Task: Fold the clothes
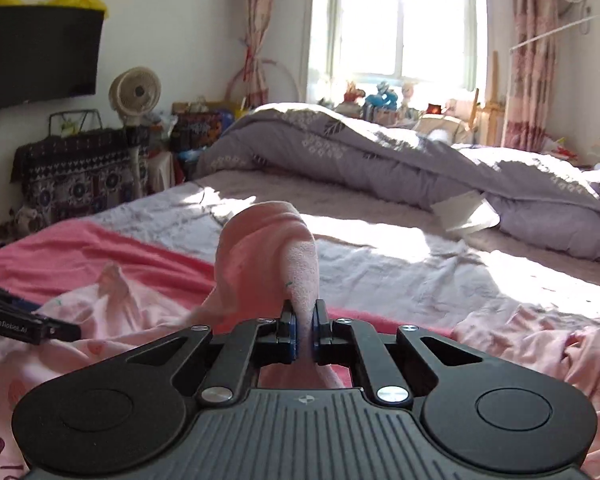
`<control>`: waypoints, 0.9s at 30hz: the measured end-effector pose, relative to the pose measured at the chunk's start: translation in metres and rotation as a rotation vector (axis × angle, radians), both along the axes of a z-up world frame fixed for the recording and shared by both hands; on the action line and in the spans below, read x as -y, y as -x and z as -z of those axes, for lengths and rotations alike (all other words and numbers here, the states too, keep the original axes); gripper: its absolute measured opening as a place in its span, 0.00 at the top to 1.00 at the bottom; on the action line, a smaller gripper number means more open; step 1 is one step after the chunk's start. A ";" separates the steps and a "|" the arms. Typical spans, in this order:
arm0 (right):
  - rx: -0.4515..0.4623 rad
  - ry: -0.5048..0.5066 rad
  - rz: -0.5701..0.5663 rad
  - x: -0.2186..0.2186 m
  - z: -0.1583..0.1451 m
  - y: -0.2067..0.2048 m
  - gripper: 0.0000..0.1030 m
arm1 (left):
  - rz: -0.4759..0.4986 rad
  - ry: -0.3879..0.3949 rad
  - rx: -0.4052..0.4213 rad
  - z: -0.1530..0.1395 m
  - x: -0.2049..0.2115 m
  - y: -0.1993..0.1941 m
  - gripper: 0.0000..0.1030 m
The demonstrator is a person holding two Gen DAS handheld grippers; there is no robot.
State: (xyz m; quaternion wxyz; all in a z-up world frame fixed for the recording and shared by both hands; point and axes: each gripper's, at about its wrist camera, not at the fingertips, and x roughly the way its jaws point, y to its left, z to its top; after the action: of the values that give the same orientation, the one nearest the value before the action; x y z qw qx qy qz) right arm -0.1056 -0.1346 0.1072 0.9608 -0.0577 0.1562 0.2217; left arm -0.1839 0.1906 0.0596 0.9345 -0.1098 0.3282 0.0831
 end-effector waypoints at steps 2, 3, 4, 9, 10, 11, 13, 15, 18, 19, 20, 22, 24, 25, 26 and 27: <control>0.047 -0.010 0.057 0.024 -0.016 0.008 0.91 | -0.050 -0.039 0.048 -0.011 -0.006 0.006 0.59; 0.066 0.000 0.084 0.036 -0.022 0.011 0.91 | -0.070 -0.053 0.049 -0.013 -0.008 0.007 0.59; 0.064 0.023 0.091 0.044 -0.022 0.011 0.91 | -0.086 -0.064 0.040 -0.013 -0.011 0.007 0.59; -0.106 0.255 0.003 0.047 0.023 0.004 0.86 | -0.002 0.067 -0.067 -0.004 -0.017 -0.014 0.43; -0.129 0.302 -0.010 0.041 0.037 0.005 0.86 | 0.034 0.094 -0.081 -0.003 -0.013 -0.022 0.28; -0.143 0.322 -0.019 0.036 0.049 0.008 0.86 | 0.068 0.092 -0.082 -0.003 -0.005 -0.029 0.20; -0.168 0.329 -0.030 0.029 0.067 0.014 0.83 | 0.126 0.058 -0.072 -0.004 0.013 -0.040 0.14; -0.187 0.331 -0.036 0.023 0.083 0.019 0.81 | 0.190 -0.072 -0.046 -0.004 0.041 -0.049 0.11; -0.191 0.338 -0.029 0.021 0.098 0.022 0.80 | 0.287 -0.386 -0.001 0.008 0.089 -0.057 0.09; -0.179 0.346 -0.026 0.019 0.101 0.023 0.80 | 0.297 -0.520 0.006 0.017 0.105 -0.060 0.09; -0.170 0.354 -0.025 0.018 0.102 0.024 0.80 | 0.289 -0.606 -0.008 0.025 0.115 -0.066 0.09; -0.160 0.358 -0.023 0.019 0.102 0.026 0.80 | 0.271 -0.686 -0.050 0.040 0.125 -0.079 0.20; -0.167 0.337 -0.025 0.023 0.101 0.025 0.80 | 0.242 -0.591 -0.050 0.040 0.118 -0.086 0.28; -0.172 0.326 -0.026 0.024 0.101 0.024 0.79 | 0.218 -0.523 -0.051 0.039 0.112 -0.090 0.30; -0.176 0.318 -0.027 0.026 0.101 0.023 0.79 | 0.187 -0.449 -0.059 0.037 0.103 -0.094 0.31; -0.178 0.314 -0.027 0.026 0.101 0.023 0.79 | 0.154 -0.374 -0.070 0.036 0.094 -0.099 0.29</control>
State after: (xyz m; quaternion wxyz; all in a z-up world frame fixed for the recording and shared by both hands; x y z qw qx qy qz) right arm -0.1286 -0.1607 0.0062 0.9193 -0.1893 0.2725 0.2118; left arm -0.0849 0.0968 0.0241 0.9302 0.0939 0.3469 0.0749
